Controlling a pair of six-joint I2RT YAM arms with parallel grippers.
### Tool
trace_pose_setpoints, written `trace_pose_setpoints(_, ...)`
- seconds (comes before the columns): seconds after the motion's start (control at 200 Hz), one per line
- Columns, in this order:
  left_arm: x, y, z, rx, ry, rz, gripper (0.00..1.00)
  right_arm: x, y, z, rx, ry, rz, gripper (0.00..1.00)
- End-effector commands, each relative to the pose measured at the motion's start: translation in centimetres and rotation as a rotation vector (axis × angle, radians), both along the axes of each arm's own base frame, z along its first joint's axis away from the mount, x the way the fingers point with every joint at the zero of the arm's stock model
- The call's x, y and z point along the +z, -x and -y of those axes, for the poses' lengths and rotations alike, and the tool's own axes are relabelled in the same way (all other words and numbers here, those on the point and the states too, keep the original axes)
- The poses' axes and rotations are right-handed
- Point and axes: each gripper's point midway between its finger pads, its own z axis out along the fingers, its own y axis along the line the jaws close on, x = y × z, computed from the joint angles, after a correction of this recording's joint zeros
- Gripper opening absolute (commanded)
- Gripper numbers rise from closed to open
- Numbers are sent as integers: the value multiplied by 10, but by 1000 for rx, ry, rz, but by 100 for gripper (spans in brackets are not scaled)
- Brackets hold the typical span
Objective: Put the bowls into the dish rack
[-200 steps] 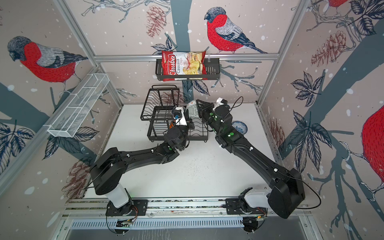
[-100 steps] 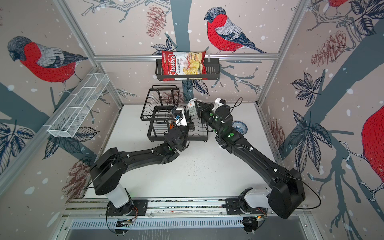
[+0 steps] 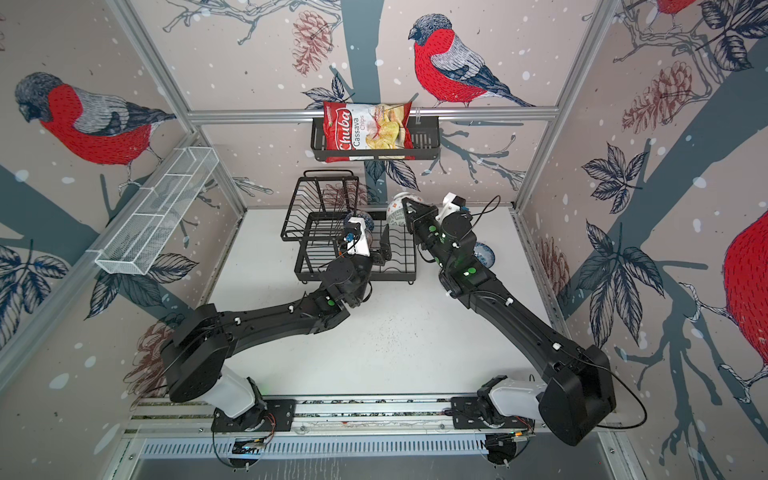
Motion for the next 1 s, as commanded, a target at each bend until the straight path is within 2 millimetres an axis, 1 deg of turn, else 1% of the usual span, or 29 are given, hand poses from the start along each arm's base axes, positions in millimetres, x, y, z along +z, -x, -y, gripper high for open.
trace_pose_setpoints(0.0,-3,4,-3,-18,-58,-38,97,21,4,15,-28,-29,81,0)
trace_pose_setpoints(0.07,-2,6,-5,-38,-103,-60,97,16,3,22,-40,-25,76,0)
trace_pose_setpoints(0.125,-11,6,-6,-61,-153,-100,97,10,2,27,-48,-19,74,0)
trace_pose_setpoints(0.13,-5,6,-6,-64,-145,-94,97,10,2,27,-48,-17,74,0)
trace_pose_setpoints(0.145,0,5,-5,-73,-148,-95,97,8,2,29,-52,-17,72,0)
trace_pose_setpoints(0.21,-4,-2,-6,-112,-192,-155,97,-1,-1,33,-59,-8,64,0)
trace_pose_setpoints(0.285,-10,-15,-16,-123,-221,-246,97,-13,-3,36,-60,0,49,0)
trace_pose_setpoints(0.34,-8,-22,-26,-111,-239,-266,97,-21,-5,36,-52,1,44,0)
trace_pose_setpoints(0.385,-1,-25,-33,-100,-244,-271,97,-25,-6,36,-42,2,52,0)
trace_pose_setpoints(0.47,5,-28,-29,-130,-319,-283,97,-36,-9,34,-37,23,41,0)
trace_pose_setpoints(0.55,4,-28,-26,-153,-380,-289,97,-37,-11,34,-38,38,58,0)
trace_pose_setpoints(0.57,2,-27,-26,-156,-395,-291,97,-48,-16,31,-38,53,38,0)
trace_pose_setpoints(0.7,-10,-25,-27,-170,-464,-308,98,-64,-28,24,-32,76,21,0)
trace_pose_setpoints(0.755,-14,-24,-28,-175,-484,-294,98,-69,-35,21,-26,78,18,0)
trace_pose_setpoints(0.861,-11,-23,-29,-175,-487,-259,98,-75,-47,12,-5,81,21,0)
trace_pose_setpoints(0.921,-9,-25,-34,-153,-472,-248,98,-78,-53,2,19,86,33,0)
trace_pose_setpoints(0.966,-10,-28,-37,-158,-452,-242,97,-79,-57,-3,30,93,40,0)
trace_pose_setpoints(0.996,-13,-28,-38,-163,-444,-240,97,-84,-60,-7,34,101,31,0)
